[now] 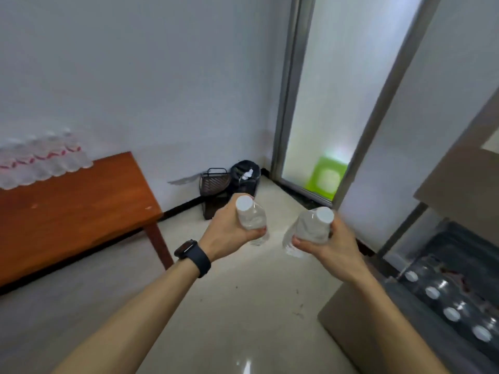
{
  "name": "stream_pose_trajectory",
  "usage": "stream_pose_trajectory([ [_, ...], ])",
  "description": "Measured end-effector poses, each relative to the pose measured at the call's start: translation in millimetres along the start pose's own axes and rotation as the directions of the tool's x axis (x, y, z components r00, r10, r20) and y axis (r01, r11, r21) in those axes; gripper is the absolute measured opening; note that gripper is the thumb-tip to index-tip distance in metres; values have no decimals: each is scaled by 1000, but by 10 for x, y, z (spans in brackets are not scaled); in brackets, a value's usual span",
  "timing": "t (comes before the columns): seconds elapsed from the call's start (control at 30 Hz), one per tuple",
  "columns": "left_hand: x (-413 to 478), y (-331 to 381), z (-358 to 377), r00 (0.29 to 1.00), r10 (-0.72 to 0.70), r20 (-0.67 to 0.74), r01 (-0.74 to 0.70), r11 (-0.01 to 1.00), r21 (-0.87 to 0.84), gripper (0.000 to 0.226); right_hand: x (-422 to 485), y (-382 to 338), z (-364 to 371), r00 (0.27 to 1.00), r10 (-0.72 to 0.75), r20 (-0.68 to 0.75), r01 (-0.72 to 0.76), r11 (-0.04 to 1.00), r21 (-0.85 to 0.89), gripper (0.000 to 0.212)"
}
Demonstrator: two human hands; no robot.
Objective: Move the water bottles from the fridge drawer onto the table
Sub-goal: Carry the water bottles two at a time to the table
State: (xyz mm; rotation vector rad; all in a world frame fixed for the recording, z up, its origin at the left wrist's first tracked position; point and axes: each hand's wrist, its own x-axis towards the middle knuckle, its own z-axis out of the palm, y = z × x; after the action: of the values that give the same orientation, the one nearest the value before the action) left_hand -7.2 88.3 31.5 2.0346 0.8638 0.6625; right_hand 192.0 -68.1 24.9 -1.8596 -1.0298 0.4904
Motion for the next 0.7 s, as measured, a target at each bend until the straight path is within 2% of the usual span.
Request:
stream_pose_trajectory([
  [0.13, -534, -646, -1093, 973, -136, -185, 148, 988, 53, 58, 56, -608, 1185, 970, -91, 224, 79, 995, 64, 61],
  [0.3, -1313, -1364, -2128, 877, -330, -349, 359, 933, 18, 60, 69, -1287, 2482, 865, -207, 456, 178, 978, 105, 63],
  [0.43, -1794, -1886, -2758, 771, -444, -457, 496, 869, -8, 61, 72, -1732, 3420, 771, -253, 585, 207, 968, 145, 64],
  [0.53, -1987, -2245, -3249, 697, -486, -528, 543, 838, -55, 58, 116, -2047, 4131, 693, -269, 668, 233, 961, 145, 65],
  [0.7, -1963, -2809, -4069, 626, -515, -586, 597, 800, -66, 60, 396, -2384, 5206, 616, -281, 736, 252, 955, 154, 65],
])
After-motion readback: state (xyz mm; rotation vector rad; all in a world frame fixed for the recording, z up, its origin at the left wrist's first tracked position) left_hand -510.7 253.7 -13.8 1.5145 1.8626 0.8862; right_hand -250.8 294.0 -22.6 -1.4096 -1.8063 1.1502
